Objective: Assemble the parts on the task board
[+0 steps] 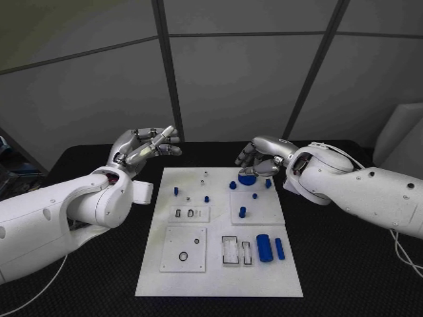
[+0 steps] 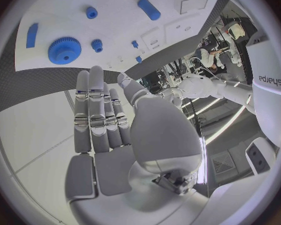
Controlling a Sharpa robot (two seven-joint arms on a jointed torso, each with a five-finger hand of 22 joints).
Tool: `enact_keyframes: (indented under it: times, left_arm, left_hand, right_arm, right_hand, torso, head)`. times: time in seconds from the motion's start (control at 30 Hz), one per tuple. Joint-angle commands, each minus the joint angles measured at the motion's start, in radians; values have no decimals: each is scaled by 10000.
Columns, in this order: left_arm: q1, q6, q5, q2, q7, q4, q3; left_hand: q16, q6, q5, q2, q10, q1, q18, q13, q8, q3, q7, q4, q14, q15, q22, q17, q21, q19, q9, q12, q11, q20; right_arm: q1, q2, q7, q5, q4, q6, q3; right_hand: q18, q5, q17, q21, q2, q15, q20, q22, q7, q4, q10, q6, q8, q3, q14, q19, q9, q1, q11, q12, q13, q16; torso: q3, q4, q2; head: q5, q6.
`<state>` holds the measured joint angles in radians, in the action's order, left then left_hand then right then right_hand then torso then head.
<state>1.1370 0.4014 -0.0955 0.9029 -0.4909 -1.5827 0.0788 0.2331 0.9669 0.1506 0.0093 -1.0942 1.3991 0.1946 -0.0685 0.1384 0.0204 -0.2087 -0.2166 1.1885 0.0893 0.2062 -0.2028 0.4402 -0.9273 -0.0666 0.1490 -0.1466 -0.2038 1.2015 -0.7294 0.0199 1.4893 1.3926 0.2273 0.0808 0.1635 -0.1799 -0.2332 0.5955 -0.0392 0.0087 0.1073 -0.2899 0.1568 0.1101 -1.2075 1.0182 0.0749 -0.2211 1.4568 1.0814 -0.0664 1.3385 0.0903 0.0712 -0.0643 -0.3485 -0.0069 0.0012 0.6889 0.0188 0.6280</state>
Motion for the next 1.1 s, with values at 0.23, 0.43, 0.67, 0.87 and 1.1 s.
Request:
enact_keyframes:
  times: [0.23, 0.43, 0.67, 0.87, 1.1]
  left_arm:
    - [7, -237, -308, 65, 137, -434, 7]
    - [0, -242, -310, 95, 161, -570, 8]
    - [-2, -240, -311, 147, 185, -624, 9]
    - [-2, -265, -312, 159, 202, -649, 9]
    - [-1, -281, -312, 148, 226, -622, 9]
  left_hand:
    - [-115, 70, -69, -102, -40, -49, -129, 8, -104, -125, -35, -22, 52, 22, 19, -53, 70, -50, 15, -139, -26, 22]
    - [-176, 41, -68, -116, -6, -92, -134, 13, -172, -180, -65, -34, 35, 42, 22, -97, 78, -34, 19, -223, -52, 13]
    - [-227, -5, -67, -122, 46, -111, -137, 16, -241, -220, -96, -31, 26, 61, 24, -137, 86, -17, 21, -305, -81, 2]
    - [-239, -9, -66, -115, 55, -118, -137, 16, -252, -226, -101, -35, 23, 66, 25, -146, 87, -12, 21, -321, -87, -1]
    - [-297, -46, -68, -113, 97, -147, -142, 15, -309, -267, -128, -39, -10, 89, 24, -178, 87, 19, 21, -385, -112, -16]
  right_arm:
    - [81, 88, -1358, 2489, 269, -964, 6]
    - [85, 162, -1544, 2767, 318, -1201, 6]
    - [87, 241, -1601, 2841, 264, -1346, 6]
    - [87, 407, -1644, 2881, 89, -1460, 5]
    - [88, 603, -1636, 2899, -119, -1538, 3]
  right_hand:
    - [185, -9, -2499, 2005, -610, -200, -182, -1234, -144, -490, -2, -2, -97, -660, 378, 384, -6, -56, -114, -71, -30, -3369]
    - [-76, 11, -5568, 3906, -805, -168, -147, -3443, -132, -776, 160, -49, -94, -962, 491, 894, -9, -56, -131, -74, -43, -6406]
    - [-146, 7, -6188, 4452, -861, -143, -115, -4083, -123, -899, 255, -72, -93, -1050, 424, 973, -10, -44, -99, -67, -54, -7037]
    - [-231, 2, -6897, 5002, -890, -145, -106, -4771, -133, -1019, 195, -85, -88, -1134, 442, 1137, -13, -31, -113, -56, -77, -7716]
    - [-244, 2, -7017, 5130, -894, -138, -99, -4908, -133, -1063, 220, -110, -98, -1173, 425, 1139, -9, -18, -111, -66, -76, -7859]
  torso:
    - [-107, 208, 482]
    - [-110, 209, 570]
    - [-121, 220, 609]
    - [-106, 233, 664]
    - [-93, 237, 708]
  head:
    - [112, -63]
    - [136, -54]
    - [151, -84]
    - [141, -122]
    - [106, -111]
